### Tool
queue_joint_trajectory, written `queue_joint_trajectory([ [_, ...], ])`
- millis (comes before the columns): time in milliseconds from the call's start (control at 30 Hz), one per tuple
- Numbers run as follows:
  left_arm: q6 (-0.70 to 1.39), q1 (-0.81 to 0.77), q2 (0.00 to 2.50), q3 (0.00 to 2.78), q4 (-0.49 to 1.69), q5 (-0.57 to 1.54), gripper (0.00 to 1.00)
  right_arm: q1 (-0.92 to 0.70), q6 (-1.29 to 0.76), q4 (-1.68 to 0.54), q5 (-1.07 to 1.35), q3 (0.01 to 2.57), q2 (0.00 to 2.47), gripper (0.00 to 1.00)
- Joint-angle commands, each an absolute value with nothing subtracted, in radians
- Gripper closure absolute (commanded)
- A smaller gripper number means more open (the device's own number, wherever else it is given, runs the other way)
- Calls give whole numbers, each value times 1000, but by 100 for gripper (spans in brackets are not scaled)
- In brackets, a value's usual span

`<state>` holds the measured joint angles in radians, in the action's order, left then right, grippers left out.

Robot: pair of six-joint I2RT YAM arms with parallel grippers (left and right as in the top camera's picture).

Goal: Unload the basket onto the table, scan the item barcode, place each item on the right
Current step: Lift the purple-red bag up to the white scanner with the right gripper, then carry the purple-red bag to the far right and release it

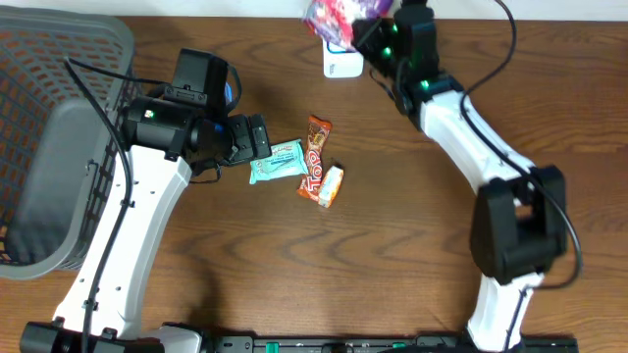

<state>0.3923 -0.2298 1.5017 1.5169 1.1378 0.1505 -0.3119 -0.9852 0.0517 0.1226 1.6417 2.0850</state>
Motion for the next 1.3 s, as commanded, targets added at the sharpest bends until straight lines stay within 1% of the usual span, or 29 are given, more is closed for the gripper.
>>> queue_joint_trajectory([
  [0, 389, -228, 1502, 1522, 1140, 141, 2, -304, -1003, -18, 107, 1773, 2221, 99],
  [67, 389, -228, 1502, 1522, 1140, 141, 2, -298, -1001, -27, 107, 1794, 2246, 99],
  [233, 389, -228, 1502, 1522, 1140, 141, 2, -270, -922, -20, 154, 1809, 2249, 99],
  [367, 389, -228, 1502, 1522, 1140, 141, 2, -196, -905, -82, 202, 1836, 2218, 99],
  [467, 389, -228, 1502, 1522, 1140, 141, 2, -112, -819, -186, 192, 1843, 2159, 99],
  [500, 389, -228, 1502, 1522, 1140, 141, 2, -57, -788, -256, 185, 1843, 2123, 99],
  [600, 390, -228, 1502, 1522, 1140, 141, 2, 54, -776, -393, 185, 1843, 2070, 99],
  [667, 389, -228, 1502, 1522, 1140, 141, 2, 167, -775, -522, 185, 1843, 2038, 99],
  [800, 389, -228, 1502, 1522, 1140, 141, 2, 377, -667, -733, 184, 1843, 2032, 98],
  [900, 389, -228, 1502, 1522, 1140, 141, 2, 498, -607, -810, 182, 1842, 2055, 89],
  [933, 389, -228, 1502, 1522, 1140, 141, 2, 532, -600, -824, 182, 1842, 2064, 80],
  [967, 389, -228, 1502, 1522, 1140, 141, 2, 562, -594, -835, 183, 1842, 2075, 60],
  [1033, 389, -228, 1502, 1522, 1140, 141, 2, 641, -527, -871, 216, 1842, 2107, 12],
  [1067, 389, -228, 1502, 1522, 1140, 141, 2, 660, -497, -886, 231, 1842, 2120, 5],
  [1100, 389, -228, 1502, 1522, 1140, 141, 2, 671, -477, -895, 245, 1842, 2129, 1],
  [1267, 389, -228, 1502, 1522, 1140, 141, 2, 694, -358, -969, 313, 1842, 2156, 1],
])
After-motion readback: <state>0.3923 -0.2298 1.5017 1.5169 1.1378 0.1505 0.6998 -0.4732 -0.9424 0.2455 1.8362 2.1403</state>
